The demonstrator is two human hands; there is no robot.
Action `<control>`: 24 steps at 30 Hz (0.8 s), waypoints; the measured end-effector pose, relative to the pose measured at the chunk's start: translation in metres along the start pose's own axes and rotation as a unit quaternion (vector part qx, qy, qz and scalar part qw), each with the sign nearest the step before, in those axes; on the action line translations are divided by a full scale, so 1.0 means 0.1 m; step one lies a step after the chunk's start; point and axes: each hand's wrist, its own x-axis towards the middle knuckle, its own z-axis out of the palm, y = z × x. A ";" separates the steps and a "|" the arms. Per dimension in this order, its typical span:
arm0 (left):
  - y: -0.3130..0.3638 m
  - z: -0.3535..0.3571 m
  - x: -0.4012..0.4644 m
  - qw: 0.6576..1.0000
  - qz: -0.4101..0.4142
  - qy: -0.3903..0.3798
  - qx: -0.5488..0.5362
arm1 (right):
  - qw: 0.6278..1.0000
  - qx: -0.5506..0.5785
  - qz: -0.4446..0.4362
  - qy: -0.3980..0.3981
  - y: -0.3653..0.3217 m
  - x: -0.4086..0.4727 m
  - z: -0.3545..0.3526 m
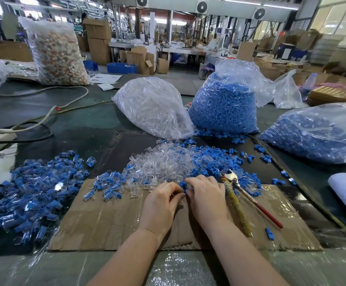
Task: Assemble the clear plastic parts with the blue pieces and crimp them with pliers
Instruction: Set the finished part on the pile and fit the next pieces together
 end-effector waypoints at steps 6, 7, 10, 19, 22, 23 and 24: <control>-0.02 0.01 0.01 1.000 -0.004 0.008 -0.002 | 1.000 0.003 -0.030 0.010 0.06 0.00 0.03; -0.02 0.01 0.01 1.000 -0.005 0.007 -0.003 | 1.000 0.007 -0.027 0.015 0.07 -0.02 0.03; -0.03 0.02 0.01 1.000 -0.020 0.009 -0.008 | 0.999 0.024 -0.012 0.023 0.09 -0.06 0.01; -0.05 0.02 0.02 0.999 -0.043 0.016 -0.005 | 0.998 0.014 0.011 0.059 0.09 -0.13 -0.01; -0.07 0.02 0.02 0.999 -0.051 0.016 -0.009 | 0.998 0.027 0.008 0.059 0.09 -0.16 0.00; -0.07 0.02 0.02 0.998 -0.053 0.015 -0.010 | 0.998 0.030 0.007 0.060 0.08 -0.16 0.00; -0.08 0.02 0.02 0.998 -0.054 0.014 -0.011 | 0.998 0.033 0.003 0.059 0.07 -0.16 -0.01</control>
